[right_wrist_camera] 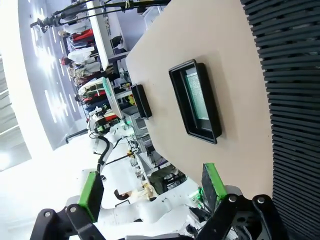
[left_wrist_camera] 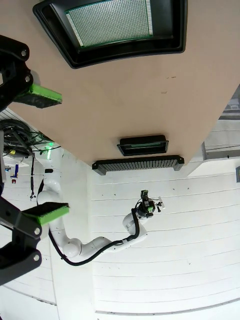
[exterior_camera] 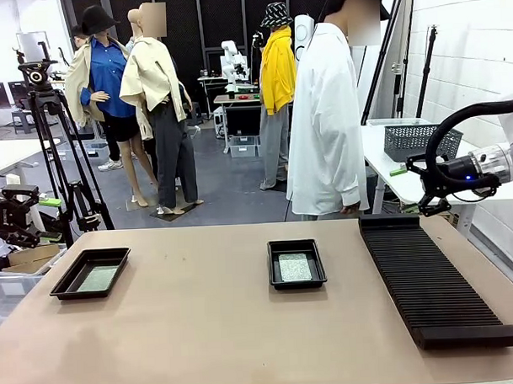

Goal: Inspect and transfer BCBs to ESD trays.
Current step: Pick up the ESD tray and place it on the left side of the table.

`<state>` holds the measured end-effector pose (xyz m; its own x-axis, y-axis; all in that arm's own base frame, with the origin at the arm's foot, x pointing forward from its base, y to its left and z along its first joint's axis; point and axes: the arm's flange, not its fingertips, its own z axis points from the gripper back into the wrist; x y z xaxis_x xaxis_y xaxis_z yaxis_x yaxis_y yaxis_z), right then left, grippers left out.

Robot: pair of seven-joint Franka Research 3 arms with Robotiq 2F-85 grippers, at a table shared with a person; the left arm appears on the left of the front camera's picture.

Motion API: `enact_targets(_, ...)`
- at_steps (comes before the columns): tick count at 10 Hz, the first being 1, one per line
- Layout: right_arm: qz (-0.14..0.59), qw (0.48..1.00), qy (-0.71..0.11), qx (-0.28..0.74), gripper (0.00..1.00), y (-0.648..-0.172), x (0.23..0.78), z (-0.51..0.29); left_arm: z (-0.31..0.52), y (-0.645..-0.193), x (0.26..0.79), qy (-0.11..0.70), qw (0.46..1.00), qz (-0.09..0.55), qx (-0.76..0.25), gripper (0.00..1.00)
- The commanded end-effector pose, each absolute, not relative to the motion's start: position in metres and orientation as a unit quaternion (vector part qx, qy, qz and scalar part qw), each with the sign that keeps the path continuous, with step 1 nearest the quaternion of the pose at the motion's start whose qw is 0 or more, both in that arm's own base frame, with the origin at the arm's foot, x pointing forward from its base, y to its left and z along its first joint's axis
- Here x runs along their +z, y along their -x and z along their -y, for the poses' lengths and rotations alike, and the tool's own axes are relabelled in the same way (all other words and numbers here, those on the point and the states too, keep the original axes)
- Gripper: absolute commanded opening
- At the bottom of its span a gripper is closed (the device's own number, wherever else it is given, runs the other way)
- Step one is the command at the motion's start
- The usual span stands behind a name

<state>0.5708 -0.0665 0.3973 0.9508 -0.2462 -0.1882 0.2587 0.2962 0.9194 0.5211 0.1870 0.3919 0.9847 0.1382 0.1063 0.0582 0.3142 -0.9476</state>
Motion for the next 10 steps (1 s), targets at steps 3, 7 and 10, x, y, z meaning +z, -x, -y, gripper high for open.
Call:
enact_targets(3,-0.014,0.796,-0.591,-0.126,1.0,-0.567,0.39,0.07,-0.186,-0.522,0.394,0.582,0.809,0.084,0.032,1.0)
enact_targets(7,-0.022,0.8,-0.58,-0.153,1.0,-0.57,0.389,0.065,-0.136,-0.522,0.414,0.548,0.831,0.094,0.02,1.0)
enact_targets(10,-0.022,0.8,-0.58,-0.153,1.0,-0.57,0.389,0.065,-0.084,-0.52,0.435,0.506,0.858,0.089,-0.001,1.0)
